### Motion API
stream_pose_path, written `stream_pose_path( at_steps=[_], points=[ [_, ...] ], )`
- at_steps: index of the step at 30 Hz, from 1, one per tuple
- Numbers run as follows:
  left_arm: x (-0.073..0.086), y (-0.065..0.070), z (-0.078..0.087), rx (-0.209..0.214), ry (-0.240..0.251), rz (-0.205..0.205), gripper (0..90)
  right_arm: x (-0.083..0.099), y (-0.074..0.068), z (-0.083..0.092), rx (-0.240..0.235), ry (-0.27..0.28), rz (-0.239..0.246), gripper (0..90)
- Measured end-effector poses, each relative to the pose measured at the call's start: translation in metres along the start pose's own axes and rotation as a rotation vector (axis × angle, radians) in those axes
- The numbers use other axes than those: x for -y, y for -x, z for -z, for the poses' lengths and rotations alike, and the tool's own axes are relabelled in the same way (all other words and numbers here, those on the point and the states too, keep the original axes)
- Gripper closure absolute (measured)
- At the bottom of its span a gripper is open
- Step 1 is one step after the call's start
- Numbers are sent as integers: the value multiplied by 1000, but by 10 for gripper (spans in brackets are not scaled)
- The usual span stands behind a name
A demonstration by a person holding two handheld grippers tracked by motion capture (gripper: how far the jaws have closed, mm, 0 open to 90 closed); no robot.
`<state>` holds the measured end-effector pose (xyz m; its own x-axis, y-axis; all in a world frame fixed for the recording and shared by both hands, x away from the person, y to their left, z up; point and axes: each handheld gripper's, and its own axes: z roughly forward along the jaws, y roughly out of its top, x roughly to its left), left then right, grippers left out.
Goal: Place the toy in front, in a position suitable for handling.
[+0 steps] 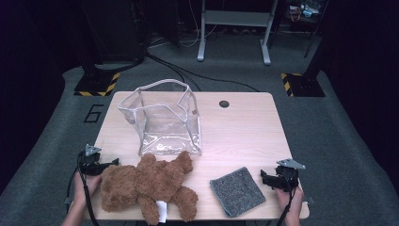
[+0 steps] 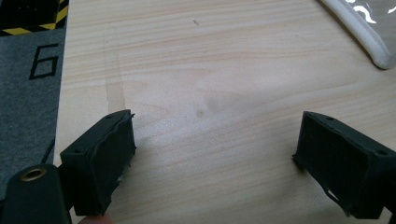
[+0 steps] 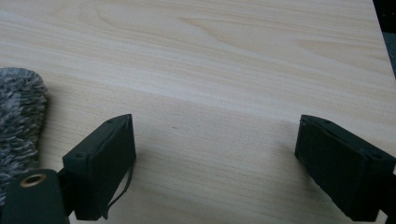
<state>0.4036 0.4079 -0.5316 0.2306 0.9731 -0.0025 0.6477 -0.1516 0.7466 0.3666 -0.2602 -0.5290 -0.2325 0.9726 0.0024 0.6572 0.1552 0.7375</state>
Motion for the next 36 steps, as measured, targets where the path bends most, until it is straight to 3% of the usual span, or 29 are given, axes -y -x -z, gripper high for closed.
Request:
stream_pose_path(
  at_steps=[7, 14, 18, 19, 21, 22, 26, 36],
  points=[
    [1, 1, 1, 4, -2, 6, 113, 0, 0, 0, 0, 0, 2, 117],
    [0, -1, 1, 36, -5, 3, 92, 0, 0, 0, 0, 2, 1, 117],
    [-4, -6, 2, 59, -43, -2, 83, 0, 0, 0, 0, 2, 1, 117],
    [-5, -7, 2, 64, -46, 13, 72, 0, 0, 0, 0, 2, 0, 117],
    [-9, -11, 5, 65, -59, 1, 66, 0, 0, 0, 0, 2, 1, 117],
    [-11, -11, 6, 69, -47, 19, 65, 0, 0, 0, 0, 2, 0, 117],
    [-25, -13, 13, 71, -28, 19, 63, 0, 0, 0, 0, 2, 1, 117],
    [-71, -10, 29, 53, -10, -78, 68, 0, 0, 0, 1, 3, 1, 117]
  ],
)
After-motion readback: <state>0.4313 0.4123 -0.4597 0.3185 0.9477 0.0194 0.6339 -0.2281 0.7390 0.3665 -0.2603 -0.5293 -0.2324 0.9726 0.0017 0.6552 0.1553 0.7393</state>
